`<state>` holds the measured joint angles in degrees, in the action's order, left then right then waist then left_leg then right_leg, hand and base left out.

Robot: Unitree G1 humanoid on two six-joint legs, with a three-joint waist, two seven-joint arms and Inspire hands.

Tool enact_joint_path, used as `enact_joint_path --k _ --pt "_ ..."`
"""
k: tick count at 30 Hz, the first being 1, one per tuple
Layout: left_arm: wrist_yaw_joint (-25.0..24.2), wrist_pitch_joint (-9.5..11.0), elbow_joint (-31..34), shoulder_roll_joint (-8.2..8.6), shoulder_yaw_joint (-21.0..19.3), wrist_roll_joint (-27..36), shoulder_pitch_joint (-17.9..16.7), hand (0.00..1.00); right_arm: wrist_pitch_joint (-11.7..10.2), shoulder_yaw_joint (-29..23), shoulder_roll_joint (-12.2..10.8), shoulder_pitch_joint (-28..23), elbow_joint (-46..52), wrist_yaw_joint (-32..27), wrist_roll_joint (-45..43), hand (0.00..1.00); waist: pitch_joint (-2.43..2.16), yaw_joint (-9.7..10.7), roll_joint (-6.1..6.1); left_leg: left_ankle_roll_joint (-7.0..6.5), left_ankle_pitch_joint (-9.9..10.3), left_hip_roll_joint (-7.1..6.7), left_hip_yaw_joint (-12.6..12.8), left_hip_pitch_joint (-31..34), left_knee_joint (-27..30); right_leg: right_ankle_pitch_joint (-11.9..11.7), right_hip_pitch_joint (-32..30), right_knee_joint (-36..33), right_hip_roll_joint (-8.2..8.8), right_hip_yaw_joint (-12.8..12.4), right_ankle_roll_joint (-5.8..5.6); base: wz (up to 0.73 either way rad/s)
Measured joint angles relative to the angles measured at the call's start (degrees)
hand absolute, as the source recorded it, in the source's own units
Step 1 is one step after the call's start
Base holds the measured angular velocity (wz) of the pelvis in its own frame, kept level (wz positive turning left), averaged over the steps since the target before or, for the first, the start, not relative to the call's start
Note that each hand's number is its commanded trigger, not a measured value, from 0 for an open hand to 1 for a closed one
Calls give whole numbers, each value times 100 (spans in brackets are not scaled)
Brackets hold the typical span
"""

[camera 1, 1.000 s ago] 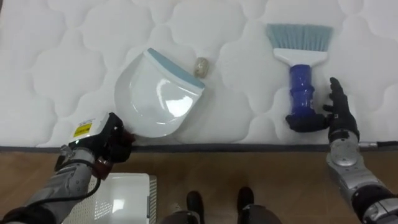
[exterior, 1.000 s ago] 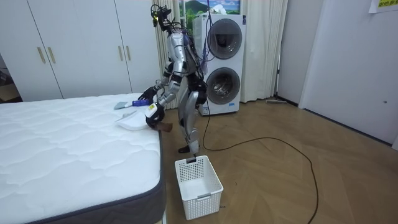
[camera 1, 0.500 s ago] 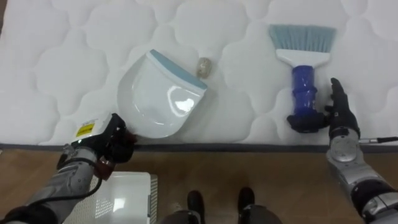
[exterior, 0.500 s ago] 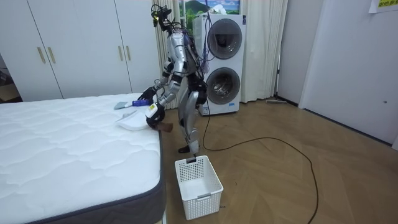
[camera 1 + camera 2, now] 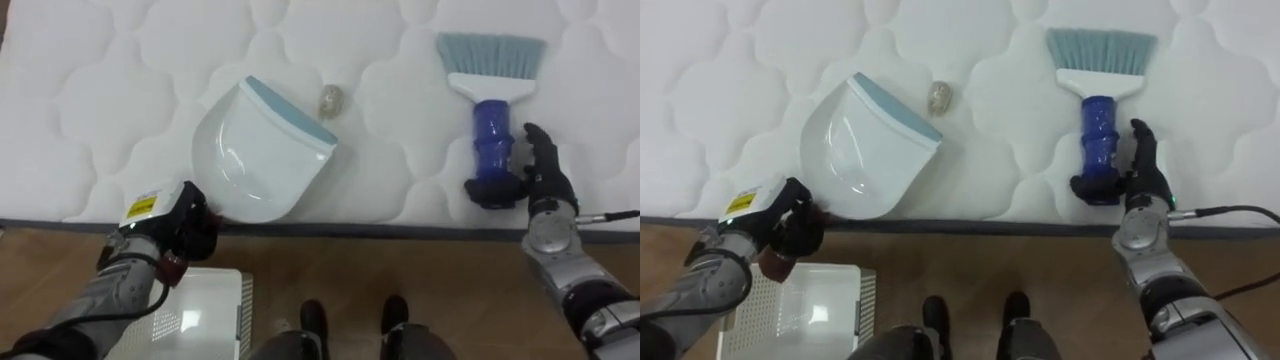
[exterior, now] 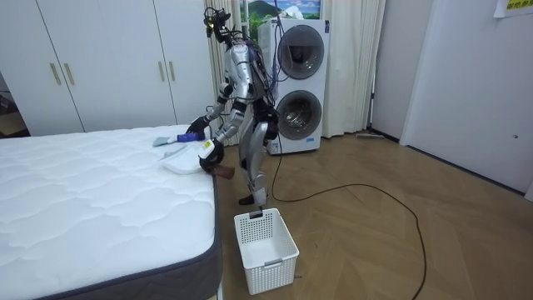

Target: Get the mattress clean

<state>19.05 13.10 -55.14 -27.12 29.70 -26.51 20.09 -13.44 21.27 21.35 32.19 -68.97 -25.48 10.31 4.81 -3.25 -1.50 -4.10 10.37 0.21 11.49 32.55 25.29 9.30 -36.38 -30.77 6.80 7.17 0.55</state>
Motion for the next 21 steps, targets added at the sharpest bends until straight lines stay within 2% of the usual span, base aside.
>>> enact_joint_path --k 3,11,14,18,21 --pt "1 -5 3 1 76 1 13 100 106 14 139 65 -1 -2 16 100 1 -48 2 2 0 13 -12 11 36 11 5 6 9 71 18 0" --pt "0 -22 5 46 99 -1 7 100 341 235 172 148 -22 67 -121 100 1 -123 4 18 -5 27 -58 30 49 48 6 -11 4 88 50 2" --pt "-11 -35 5 57 123 5 33 100 348 272 172 155 -82 147 -120 100 7 -129 13 17 -5 24 -70 44 82 56 10 -24 7 88 43 0" --pt "-104 -104 17 60 140 7 88 100 363 279 161 198 -235 370 -145 100 17 -123 39 15 -3 28 -80 72 197 72 24 -74 4 88 35 0" --pt "-152 -137 21 64 140 6 126 100 495 325 155 210 -331 574 -185 100 33 -123 65 17 5 28 -97 74 197 72 25 -82 -2 90 37 4"
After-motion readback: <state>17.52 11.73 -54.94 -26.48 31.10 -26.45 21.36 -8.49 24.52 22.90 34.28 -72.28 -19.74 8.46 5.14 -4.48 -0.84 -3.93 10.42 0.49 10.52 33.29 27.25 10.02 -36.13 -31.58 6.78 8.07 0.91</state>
